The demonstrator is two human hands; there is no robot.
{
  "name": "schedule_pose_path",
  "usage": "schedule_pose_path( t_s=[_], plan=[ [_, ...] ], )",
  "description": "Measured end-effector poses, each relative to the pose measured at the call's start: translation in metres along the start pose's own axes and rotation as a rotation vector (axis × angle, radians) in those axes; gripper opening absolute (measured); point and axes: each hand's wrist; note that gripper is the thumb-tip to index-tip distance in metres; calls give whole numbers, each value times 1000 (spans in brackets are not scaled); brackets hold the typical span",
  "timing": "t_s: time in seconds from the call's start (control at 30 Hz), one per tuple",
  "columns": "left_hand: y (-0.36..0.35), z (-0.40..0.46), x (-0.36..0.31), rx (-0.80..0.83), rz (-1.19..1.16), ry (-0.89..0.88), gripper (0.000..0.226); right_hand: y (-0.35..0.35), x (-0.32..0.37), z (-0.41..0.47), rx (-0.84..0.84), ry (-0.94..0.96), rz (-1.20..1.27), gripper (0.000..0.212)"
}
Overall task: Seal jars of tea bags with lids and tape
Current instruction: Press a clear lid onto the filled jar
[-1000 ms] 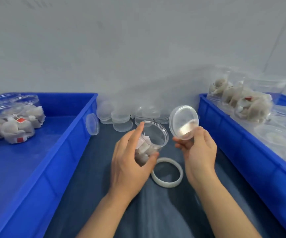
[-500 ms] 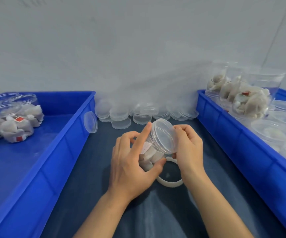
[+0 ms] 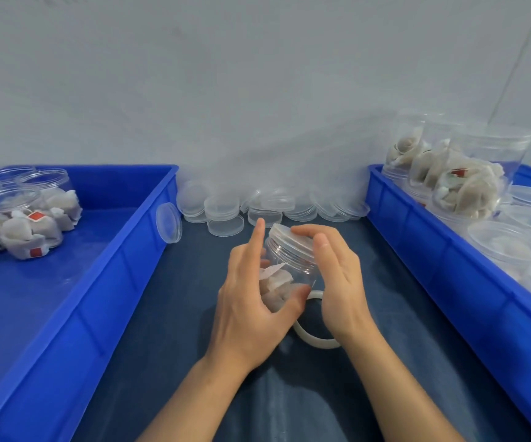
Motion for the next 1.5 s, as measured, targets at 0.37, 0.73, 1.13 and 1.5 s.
schedule_pose_path(
  t_s=[0.37, 0.73, 1.13, 1.5],
  plan=[
    [0, 0, -5, -88, 74, 29, 80, -2, -6, -2, 25, -23, 57, 29],
    [0, 4, -6, -7, -461, 226, 54, 3, -9, 2, 59, -30, 256, 35],
    [-2, 6, -11, -44, -517, 213, 53, 8, -17, 7, 104, -78, 325, 44],
    [-1, 3, -5, -216, 91, -1, 80, -6, -5, 0, 76, -123, 177, 31]
  ],
)
Point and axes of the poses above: each hand's wrist, its own z-axis towards the middle knuckle, its own y-axis out of the back of the hand, x = y × z
